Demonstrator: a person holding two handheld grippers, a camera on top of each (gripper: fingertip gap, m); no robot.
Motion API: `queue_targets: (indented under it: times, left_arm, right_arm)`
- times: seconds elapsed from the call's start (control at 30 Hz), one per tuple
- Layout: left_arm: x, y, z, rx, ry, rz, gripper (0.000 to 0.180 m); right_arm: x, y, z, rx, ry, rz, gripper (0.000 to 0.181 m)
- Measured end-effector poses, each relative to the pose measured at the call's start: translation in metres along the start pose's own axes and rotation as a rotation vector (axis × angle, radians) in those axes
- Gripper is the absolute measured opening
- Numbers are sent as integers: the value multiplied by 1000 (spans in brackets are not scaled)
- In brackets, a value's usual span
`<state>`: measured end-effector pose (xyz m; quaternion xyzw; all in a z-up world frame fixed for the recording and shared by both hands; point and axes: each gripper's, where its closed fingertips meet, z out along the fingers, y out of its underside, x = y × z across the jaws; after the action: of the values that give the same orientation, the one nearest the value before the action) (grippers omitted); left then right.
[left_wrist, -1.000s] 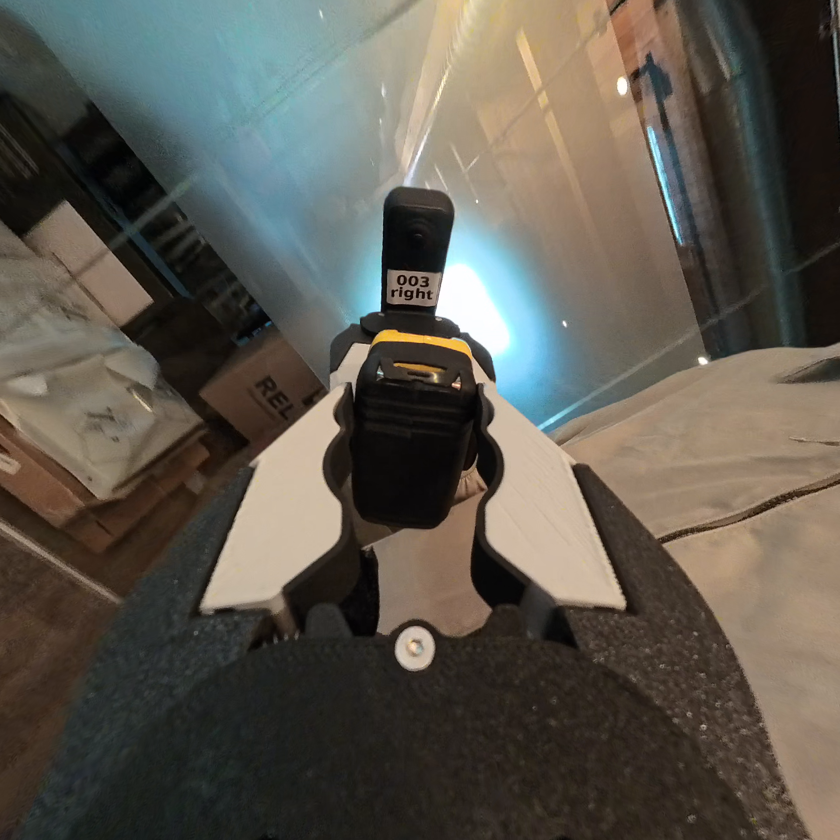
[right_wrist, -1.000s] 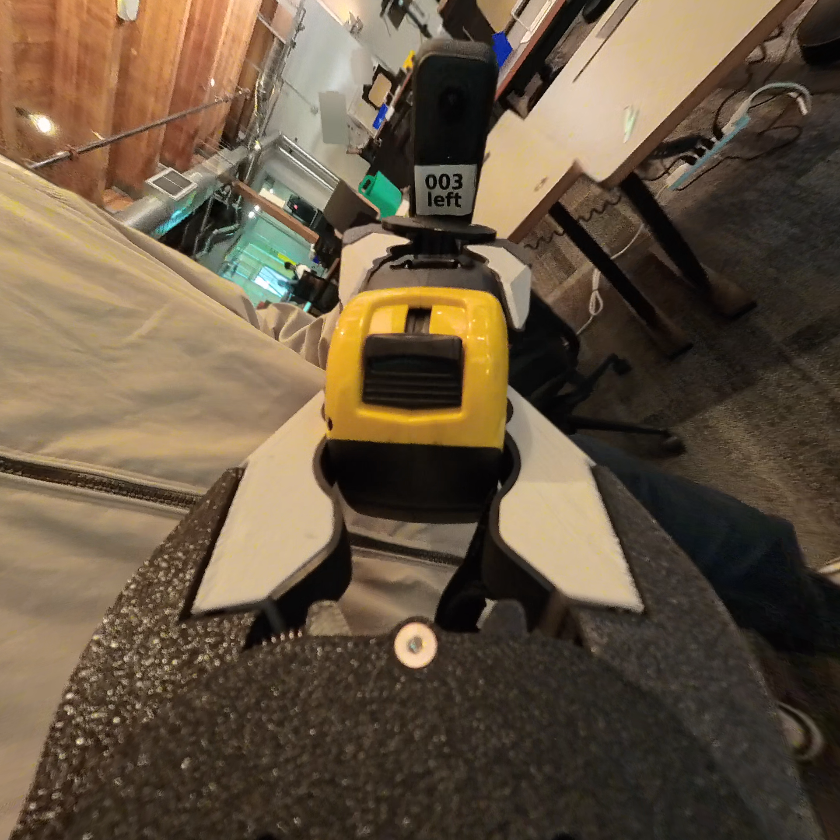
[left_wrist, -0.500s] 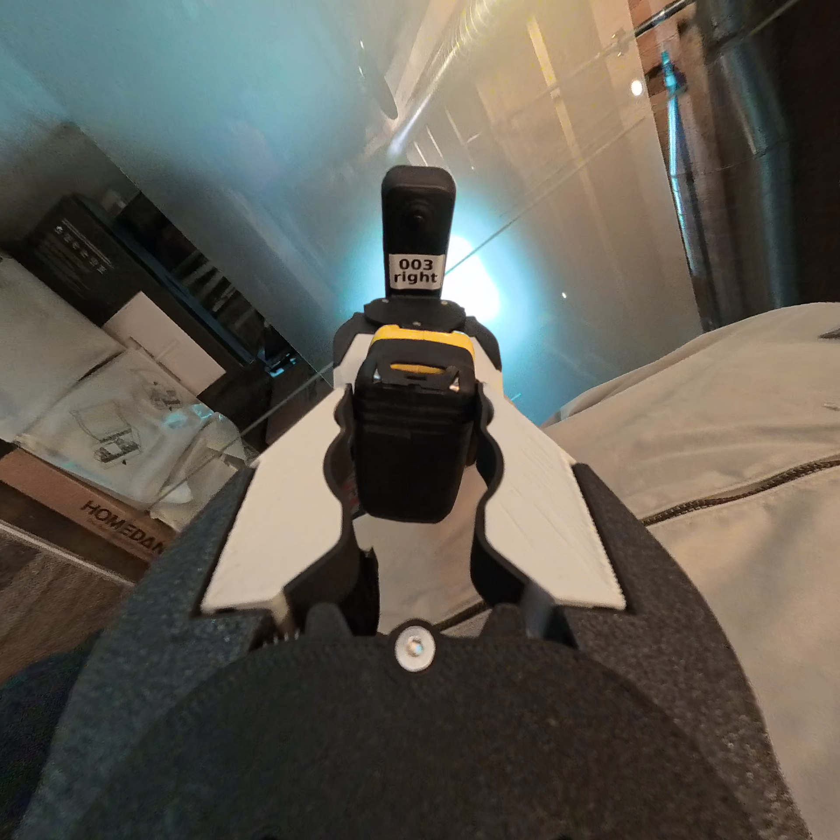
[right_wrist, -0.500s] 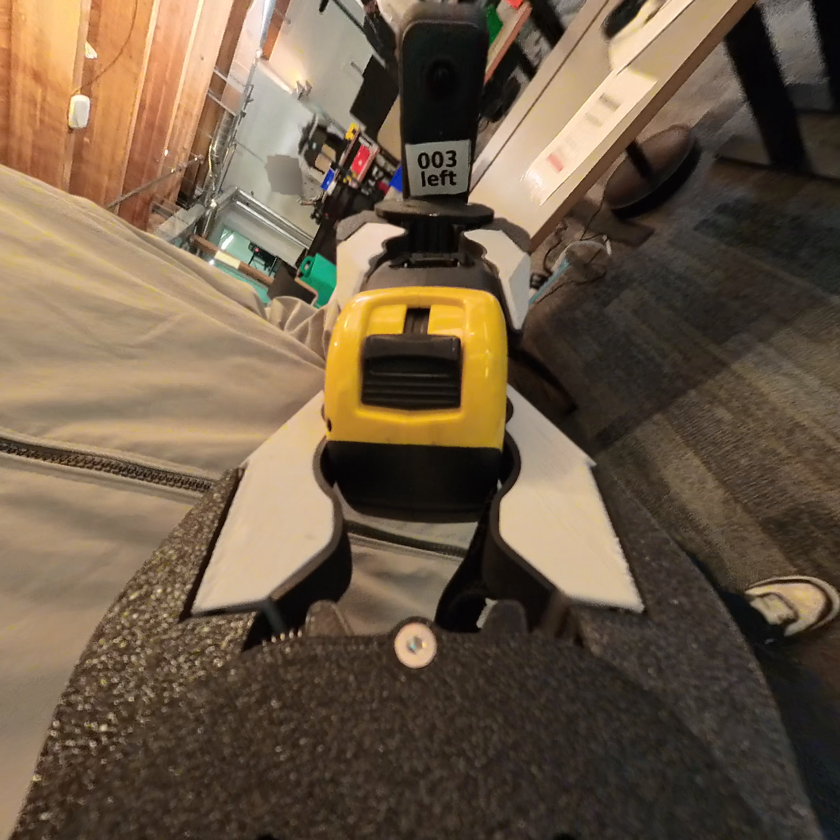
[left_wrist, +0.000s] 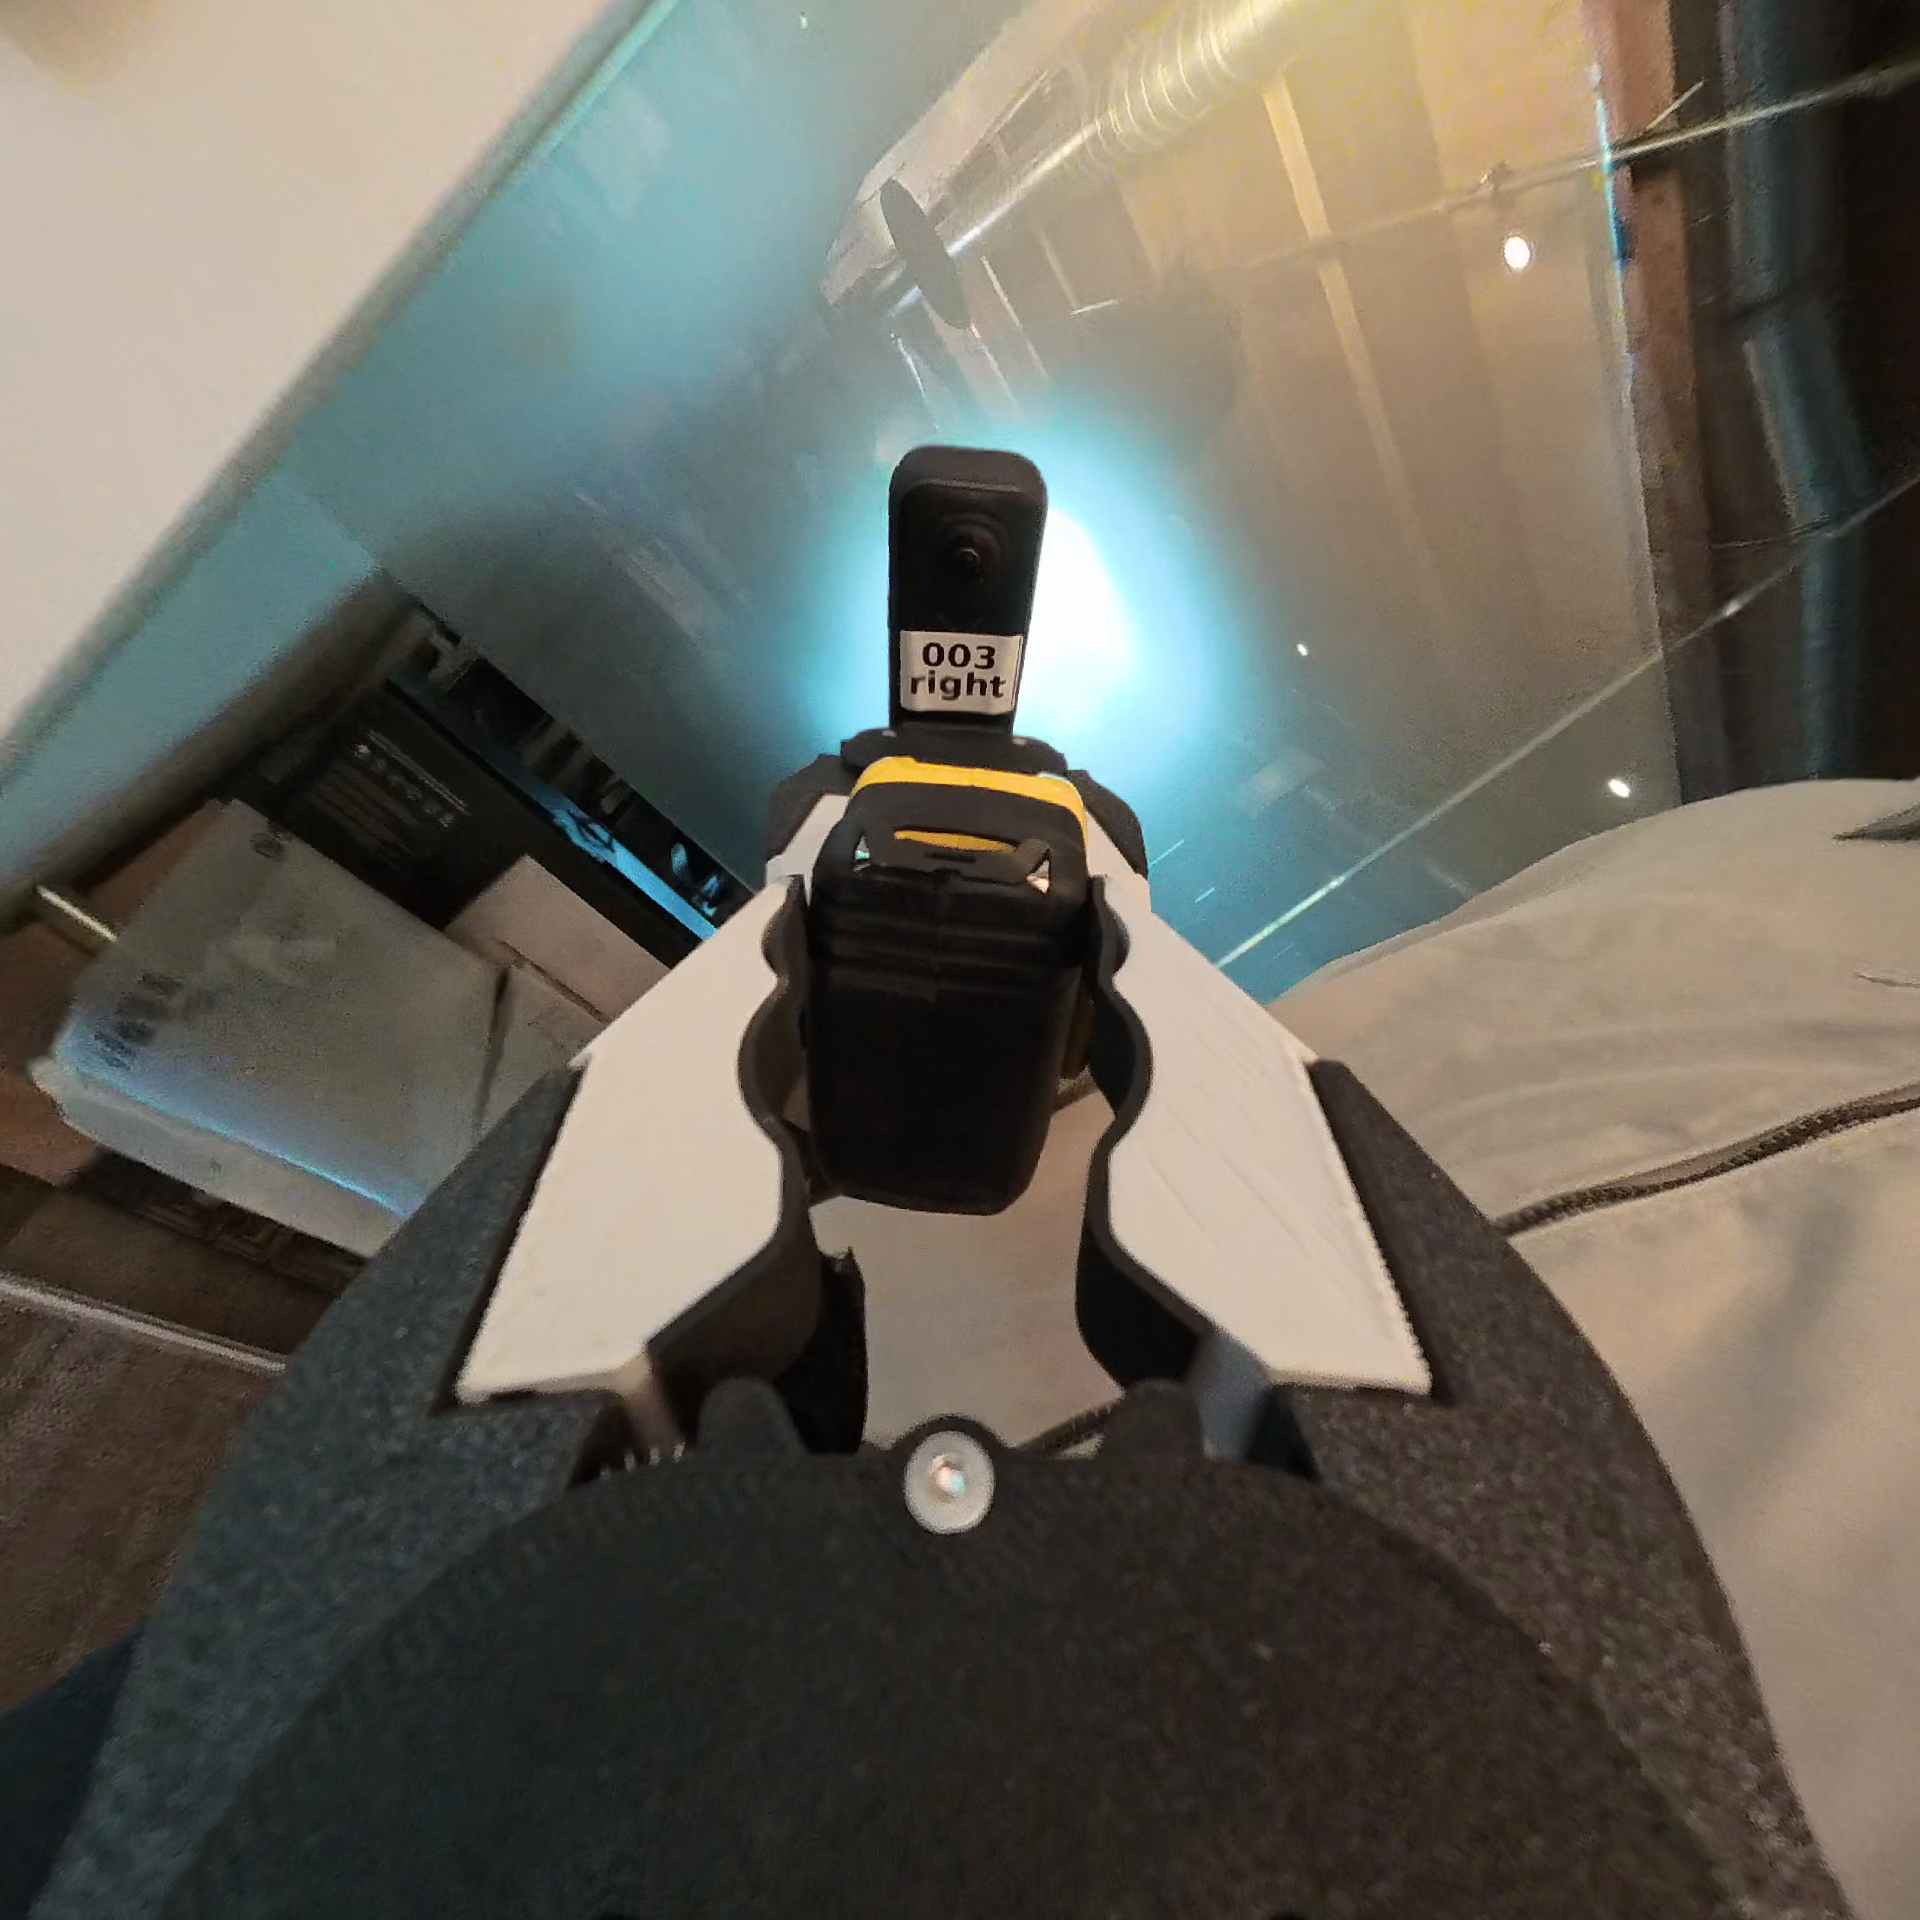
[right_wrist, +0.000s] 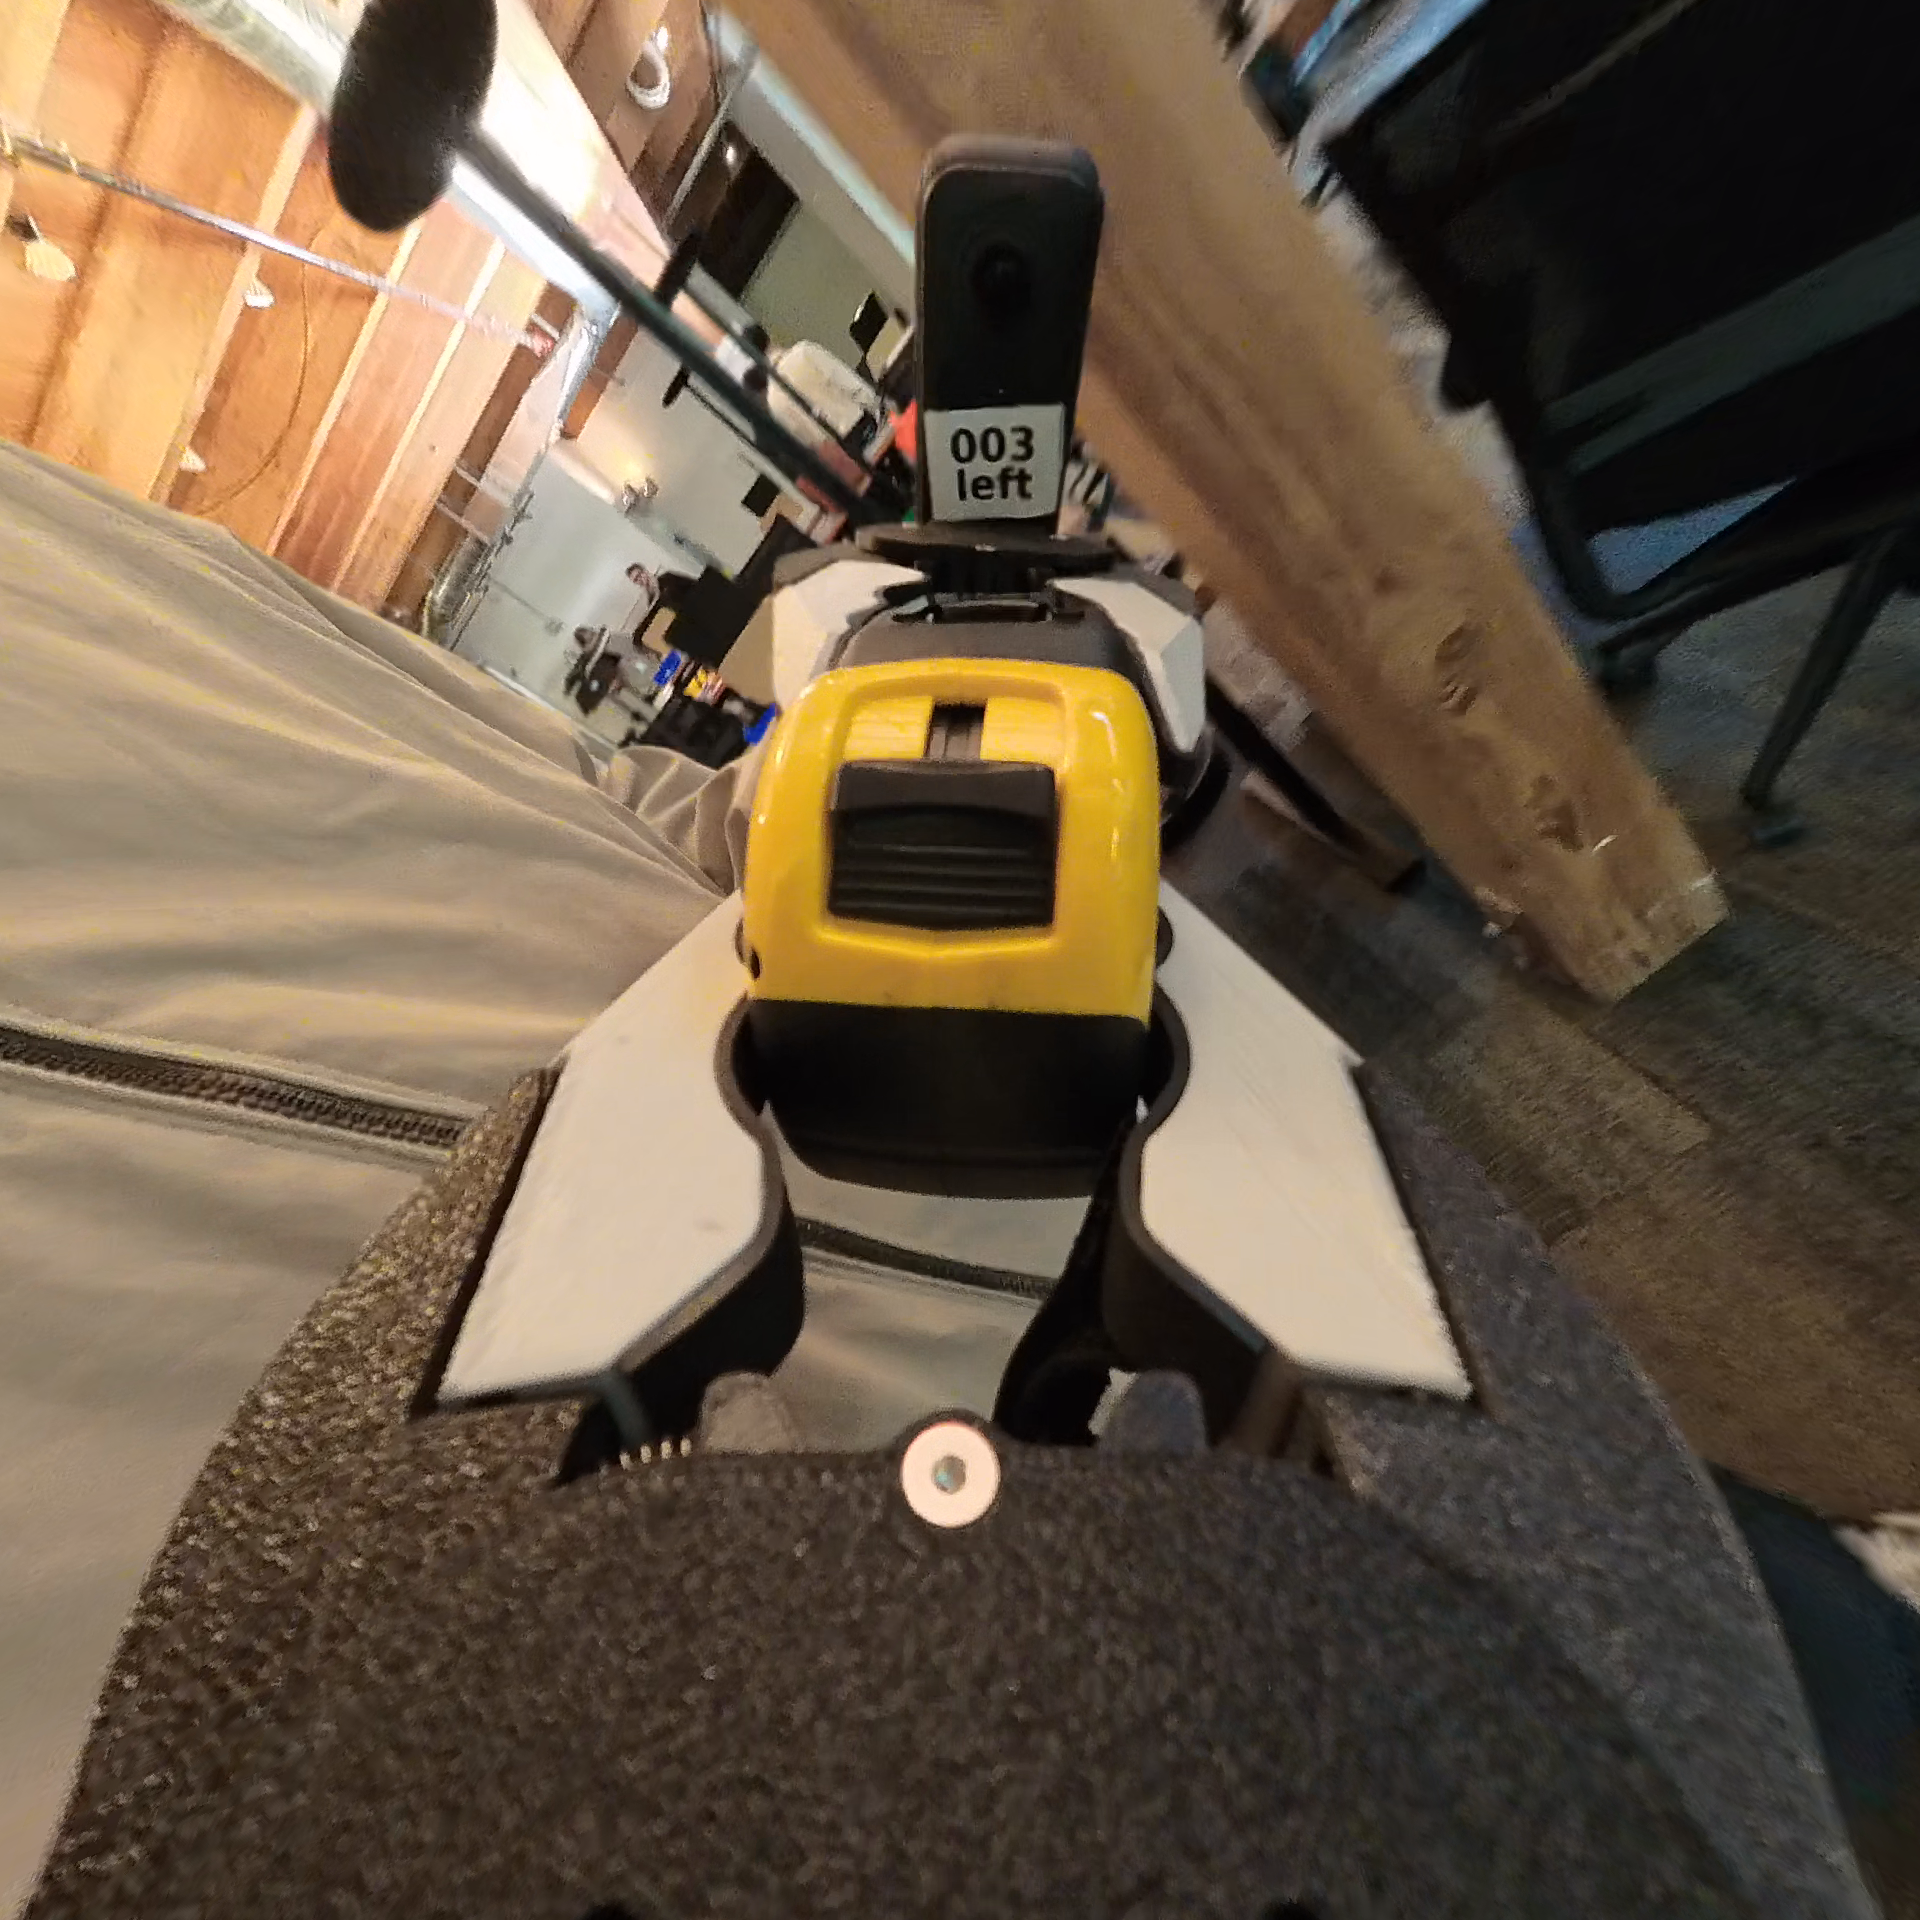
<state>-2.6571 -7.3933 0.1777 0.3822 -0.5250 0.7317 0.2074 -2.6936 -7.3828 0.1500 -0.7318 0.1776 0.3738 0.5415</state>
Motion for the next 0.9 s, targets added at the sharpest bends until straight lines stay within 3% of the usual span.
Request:
queue_targets:
  times: [0.37,0.9]
  left_arm:
    - [-228,-277,70,-169,129,-8,53]
    - [-519,-588,270,-555,384,-113,53]
  right_arm:
    - [244,-266,-73,102,124,12,66]
    - [554,-575,-276,470,386,122,66]
